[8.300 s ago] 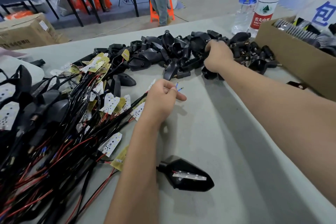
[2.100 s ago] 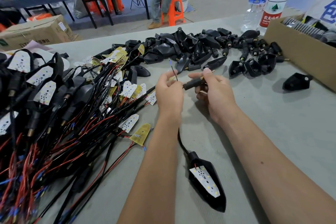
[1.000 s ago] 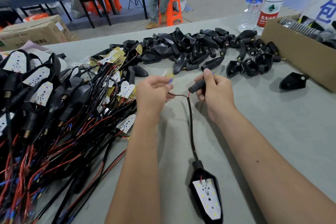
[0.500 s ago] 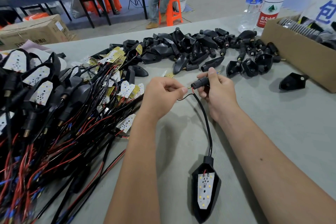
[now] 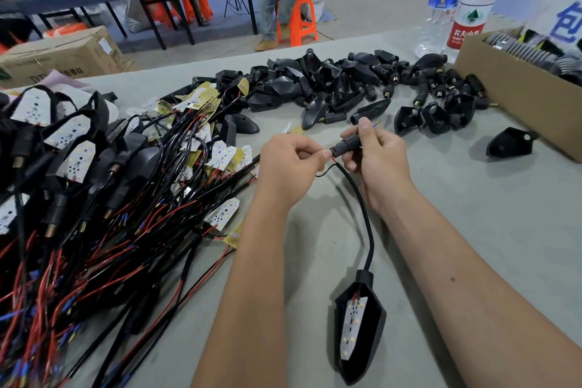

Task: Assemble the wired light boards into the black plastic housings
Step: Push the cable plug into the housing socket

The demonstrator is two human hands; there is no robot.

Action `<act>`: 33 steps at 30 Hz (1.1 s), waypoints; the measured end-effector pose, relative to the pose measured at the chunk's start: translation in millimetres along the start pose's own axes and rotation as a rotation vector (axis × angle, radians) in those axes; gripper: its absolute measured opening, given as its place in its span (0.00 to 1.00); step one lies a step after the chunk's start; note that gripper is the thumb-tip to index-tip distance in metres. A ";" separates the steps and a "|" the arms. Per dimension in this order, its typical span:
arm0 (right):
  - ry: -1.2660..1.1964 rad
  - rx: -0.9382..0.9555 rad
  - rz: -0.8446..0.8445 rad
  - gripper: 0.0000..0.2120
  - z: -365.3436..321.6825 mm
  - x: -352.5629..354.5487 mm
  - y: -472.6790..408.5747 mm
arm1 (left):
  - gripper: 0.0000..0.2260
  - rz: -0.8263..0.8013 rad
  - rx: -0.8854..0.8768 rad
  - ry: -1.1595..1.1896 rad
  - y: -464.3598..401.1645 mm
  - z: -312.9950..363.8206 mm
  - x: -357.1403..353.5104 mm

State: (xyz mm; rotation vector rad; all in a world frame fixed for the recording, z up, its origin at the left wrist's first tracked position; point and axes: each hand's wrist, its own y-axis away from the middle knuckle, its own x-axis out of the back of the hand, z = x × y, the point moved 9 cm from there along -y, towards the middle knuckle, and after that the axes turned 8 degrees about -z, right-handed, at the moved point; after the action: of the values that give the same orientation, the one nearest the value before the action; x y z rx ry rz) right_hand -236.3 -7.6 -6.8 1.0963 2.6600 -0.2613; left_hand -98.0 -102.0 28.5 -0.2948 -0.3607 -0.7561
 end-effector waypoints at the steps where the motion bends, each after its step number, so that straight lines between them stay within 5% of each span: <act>1: 0.006 0.008 -0.015 0.18 -0.5 -1.5 -0.2 | 0.04 0.005 0.006 -0.005 0.1 -0.8 0.7; 6: 0.045 0.035 0.049 0.18 -1.5 4.5 -0.3 | 0.08 -0.101 0.083 0.108 2.0 -10.8 -5.7; 10: 0.095 0.042 0.039 0.17 -1.8 2.9 0.6 | 0.09 0.013 0.089 0.087 4.1 -13.6 6.6; 17: 0.115 0.053 -0.013 0.17 -4.3 0.1 0.1 | 0.14 -0.027 -0.059 -0.066 -1.6 6.1 -5.2; 25: -0.117 0.012 0.120 0.19 -1.7 15.6 -0.8 | 0.02 0.098 -0.007 0.067 -1.2 -3.9 3.0; 29: -0.144 0.015 0.126 0.18 -1.3 18.4 -2.6 | 0.04 0.042 0.033 0.197 0.7 -7.3 -3.3; 33: 0.008 0.059 0.108 0.18 -5.1 14.9 -0.6 | 0.07 0.076 -0.018 0.071 -1.8 -3.3 2.4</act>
State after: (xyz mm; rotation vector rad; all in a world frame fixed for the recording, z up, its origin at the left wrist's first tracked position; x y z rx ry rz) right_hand -247.7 3.3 -6.4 1.2572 2.6048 -0.3160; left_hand -97.0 -106.0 26.8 -0.2964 -0.2745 -0.6931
